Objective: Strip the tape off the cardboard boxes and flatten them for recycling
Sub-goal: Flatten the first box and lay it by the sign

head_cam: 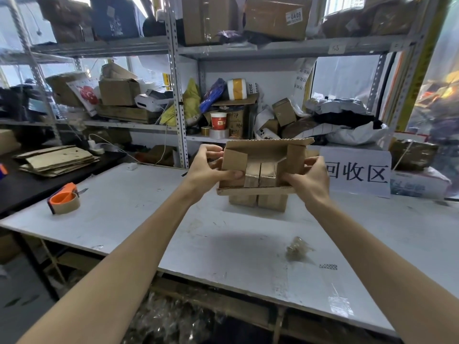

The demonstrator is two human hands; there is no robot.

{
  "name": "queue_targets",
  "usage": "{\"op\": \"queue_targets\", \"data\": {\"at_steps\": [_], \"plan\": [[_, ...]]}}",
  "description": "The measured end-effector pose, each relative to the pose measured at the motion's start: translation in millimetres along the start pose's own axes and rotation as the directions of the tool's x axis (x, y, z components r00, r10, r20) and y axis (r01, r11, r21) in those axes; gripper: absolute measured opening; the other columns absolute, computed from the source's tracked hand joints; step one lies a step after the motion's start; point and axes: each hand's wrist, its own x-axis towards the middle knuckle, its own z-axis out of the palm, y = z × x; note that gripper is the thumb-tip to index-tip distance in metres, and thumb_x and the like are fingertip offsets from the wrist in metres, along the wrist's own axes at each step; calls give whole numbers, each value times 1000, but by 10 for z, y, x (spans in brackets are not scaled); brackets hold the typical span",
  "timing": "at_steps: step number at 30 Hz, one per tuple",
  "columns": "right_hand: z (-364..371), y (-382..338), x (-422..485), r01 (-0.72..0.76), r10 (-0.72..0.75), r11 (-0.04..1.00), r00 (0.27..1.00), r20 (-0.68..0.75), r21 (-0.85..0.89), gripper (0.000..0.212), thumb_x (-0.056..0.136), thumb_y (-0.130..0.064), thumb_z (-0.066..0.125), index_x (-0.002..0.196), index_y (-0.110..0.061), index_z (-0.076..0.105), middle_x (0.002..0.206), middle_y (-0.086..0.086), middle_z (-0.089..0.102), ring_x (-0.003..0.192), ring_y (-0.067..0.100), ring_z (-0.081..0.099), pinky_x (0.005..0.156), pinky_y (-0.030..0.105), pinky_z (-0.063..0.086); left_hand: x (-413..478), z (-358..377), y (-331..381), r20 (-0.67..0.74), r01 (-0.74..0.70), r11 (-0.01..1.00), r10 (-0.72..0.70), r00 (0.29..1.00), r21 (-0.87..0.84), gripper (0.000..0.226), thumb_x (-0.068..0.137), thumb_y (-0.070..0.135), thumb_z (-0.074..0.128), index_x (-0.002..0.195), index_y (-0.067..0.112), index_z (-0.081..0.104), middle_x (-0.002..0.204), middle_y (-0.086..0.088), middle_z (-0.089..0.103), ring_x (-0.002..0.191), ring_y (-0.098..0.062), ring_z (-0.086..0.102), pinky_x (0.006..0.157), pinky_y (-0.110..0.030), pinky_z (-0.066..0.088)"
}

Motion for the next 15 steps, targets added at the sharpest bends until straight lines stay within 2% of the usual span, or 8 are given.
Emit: {"op": "queue_targets", "data": {"at_steps": [2, 5, 6, 8, 11, 13, 15], "plan": [[14, -12, -20, 23, -23, 1000, 1000, -18, 20, 64, 59, -14, 87, 107, -11, 45, 112, 14, 57, 93, 22, 60, 63, 19, 47, 14, 54, -17, -39, 33, 997, -31, 999, 65, 75, 59, 21, 93, 117, 22, 47, 113, 7, 61, 110, -13, 60, 68, -14, 53], [36, -23, -54, 57, -57, 998, 998, 0, -7, 58, 61, -16, 84, 106, -14, 47, 113, 14, 56, 97, 23, 59, 78, 33, 55, 25, 164, -30, -170, 27, 986, 1, 985, 166, 78, 58, 20, 95, 116, 22, 44, 110, 6, 58, 98, -10, 59, 60, -12, 53], [35, -27, -61, 67, -67, 998, 998, 16, -1, 55, 63, -17, 82, 106, -14, 48, 113, 14, 56, 97, 23, 59, 79, 34, 55, 33, 188, -38, -207, 34, 978, 9, 978, 204, 77, 60, 15, 94, 117, 20, 43, 114, 0, 58, 100, -14, 60, 64, -17, 57], [13, -39, -71, 71, -75, 995, 996, 57, 67, 45, 67, -21, 73, 106, -14, 52, 111, 14, 57, 91, 20, 60, 71, 31, 54, 41, 199, -43, -241, 59, 962, 7, 971, 265, 73, 65, 7, 90, 119, 18, 42, 120, -8, 55, 107, -22, 58, 75, -29, 60], [-30, -24, -51, 30, -47, 988, 993, 110, 154, 27, 71, -25, 53, 97, -16, 57, 102, 13, 60, 86, 24, 60, 67, 35, 51, -3, 175, -15, -203, 71, 976, -28, 979, 205, 66, 73, 17, 77, 130, 16, 43, 119, -6, 55, 109, -23, 55, 86, -36, 56], [-52, -13, -31, 11, -25, 987, 996, 83, 161, 19, 85, -18, 43, 96, -17, 58, 90, 8, 62, 84, 24, 59, 76, 44, 54, -54, 172, 13, -160, 58, 988, -35, 986, 142, 62, 74, 21, 62, 134, 18, 47, 116, -6, 58, 108, -24, 56, 89, -40, 55], [-61, -2, -3, -47, 42, 972, 999, 27, 232, 26, 95, -11, 34, 102, -19, 58, 92, 7, 63, 94, 29, 61, 86, 52, 53, -85, 196, 40, -132, 16, 988, 5, 991, 157, 49, 82, 14, 53, 131, 20, 53, 109, -5, 62, 104, -25, 59, 86, -43, 54]]}}
